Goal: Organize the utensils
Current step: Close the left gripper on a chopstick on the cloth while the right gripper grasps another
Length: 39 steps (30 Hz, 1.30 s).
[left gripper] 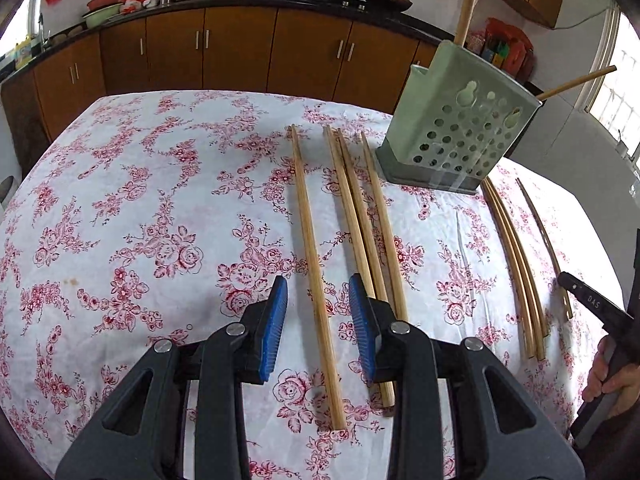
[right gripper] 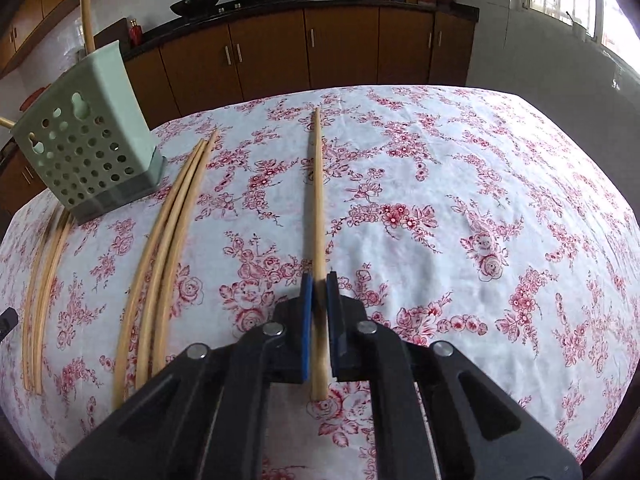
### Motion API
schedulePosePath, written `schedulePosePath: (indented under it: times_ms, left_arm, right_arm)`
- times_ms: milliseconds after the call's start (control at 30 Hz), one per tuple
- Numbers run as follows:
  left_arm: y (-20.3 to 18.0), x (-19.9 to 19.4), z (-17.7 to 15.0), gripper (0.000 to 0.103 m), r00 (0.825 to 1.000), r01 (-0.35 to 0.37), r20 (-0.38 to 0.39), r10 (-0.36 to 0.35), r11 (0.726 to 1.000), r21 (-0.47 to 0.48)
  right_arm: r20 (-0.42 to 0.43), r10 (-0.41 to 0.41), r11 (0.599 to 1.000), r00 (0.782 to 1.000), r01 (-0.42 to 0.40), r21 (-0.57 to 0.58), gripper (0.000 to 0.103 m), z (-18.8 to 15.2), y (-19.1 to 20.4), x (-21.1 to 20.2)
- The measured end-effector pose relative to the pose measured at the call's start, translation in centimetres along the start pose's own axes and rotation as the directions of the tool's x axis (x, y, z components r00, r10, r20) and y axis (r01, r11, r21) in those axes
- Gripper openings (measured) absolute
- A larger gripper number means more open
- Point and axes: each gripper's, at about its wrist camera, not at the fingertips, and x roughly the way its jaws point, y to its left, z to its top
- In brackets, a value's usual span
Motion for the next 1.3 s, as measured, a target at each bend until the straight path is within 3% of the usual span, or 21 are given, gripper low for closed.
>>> schedulePosePath:
  times_ms: [100, 167, 233, 567, 833, 1300]
  left_arm:
    - [-0.5, 0.8, -0.2, 0.032, 0.999, -0.029, -0.014, 0.029, 0.999, 0.018]
    - [-0.7, 1.1, -0.3, 0.024, 0.998, -0.059, -0.01, 0.059, 0.998, 0.03]
    - [-0.8, 1.3, -0.3, 0.008, 0.996, -0.086, -0.007, 0.086, 0.995, 0.044]
    - [4.0, 1.3, 1.5, 0.007, 0.98, -0.199, 0.003, 0.199, 0.98, -0.02]
    - [5.3, 1.5, 1.7, 0.008, 0.989, -0.15, 0.009, 0.15, 0.989, -0.007]
    - [5.3, 1.4, 1.6, 0.009, 0.989, -0.15, 0.009, 0.15, 0.989, -0.007]
  right_arm:
    - [0.001, 0.005, 1.0, 1.0, -0.005, 0.002, 0.008, -0.2, 0.1, -0.1]
    - [0.001, 0.007, 1.0, 1.0, -0.007, 0.002, 0.008, -0.3, -0.4, -0.4]
    - [0.001, 0.009, 1.0, 1.0, -0.009, 0.0, 0.008, -0.4, -0.4, -0.5]
    - [0.005, 0.06, 0.997, 0.998, -0.059, -0.051, 0.008, 0.0, 1.3, -0.1]
    - [0.004, 0.058, 0.997, 0.998, -0.057, -0.047, 0.008, 0.4, 1.3, 0.4]
    - [0.004, 0.063, 0.997, 0.998, -0.063, -0.043, 0.008, 0.4, 1.0, 0.6]
